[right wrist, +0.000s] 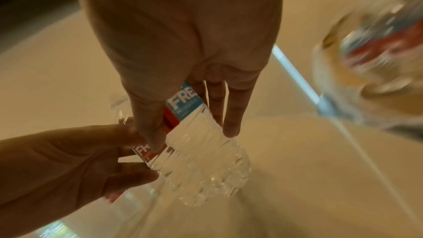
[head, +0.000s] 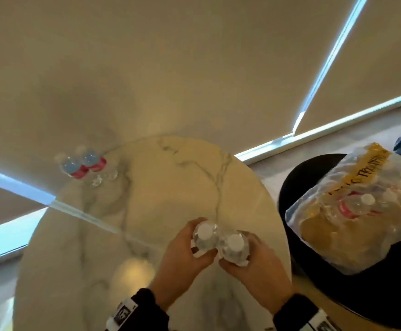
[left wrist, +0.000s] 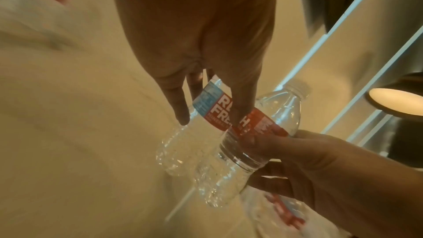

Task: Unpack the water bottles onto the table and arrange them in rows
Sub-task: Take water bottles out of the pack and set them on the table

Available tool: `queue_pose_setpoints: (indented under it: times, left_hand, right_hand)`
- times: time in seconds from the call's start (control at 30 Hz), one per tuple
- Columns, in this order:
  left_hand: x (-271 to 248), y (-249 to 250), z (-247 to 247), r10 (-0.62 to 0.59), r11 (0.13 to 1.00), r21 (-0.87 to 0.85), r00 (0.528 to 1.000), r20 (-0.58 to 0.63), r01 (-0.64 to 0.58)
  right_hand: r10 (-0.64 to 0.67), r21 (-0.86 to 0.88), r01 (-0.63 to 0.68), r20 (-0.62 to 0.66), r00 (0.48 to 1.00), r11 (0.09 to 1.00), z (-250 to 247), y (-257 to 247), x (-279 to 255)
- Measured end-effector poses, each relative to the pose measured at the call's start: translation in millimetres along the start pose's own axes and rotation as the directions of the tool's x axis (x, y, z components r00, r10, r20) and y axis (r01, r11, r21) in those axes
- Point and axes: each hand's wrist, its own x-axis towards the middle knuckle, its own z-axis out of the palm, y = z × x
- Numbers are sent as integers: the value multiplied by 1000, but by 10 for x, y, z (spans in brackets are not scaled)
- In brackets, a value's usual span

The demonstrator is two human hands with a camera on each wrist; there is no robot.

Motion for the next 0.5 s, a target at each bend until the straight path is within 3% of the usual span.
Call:
queue_pose_setpoints:
  times: [0.23,0.37,0.5]
  left_hand:
    - [-323,-903,-1367,-135,988,49,967,-218,149]
    - [-333,-1181,-1602,-138,990,9,968,-209,143]
    - [-383,-1306,-1604,-178,978,83,970,-168,194]
  right_hand:
    - [-84,108,67,165,983,992,1503,-827,368]
    - [-50,104,35,145,988,994,1851,-916,408]
    - [-16,91,0,175,985,996,1834,-820,360]
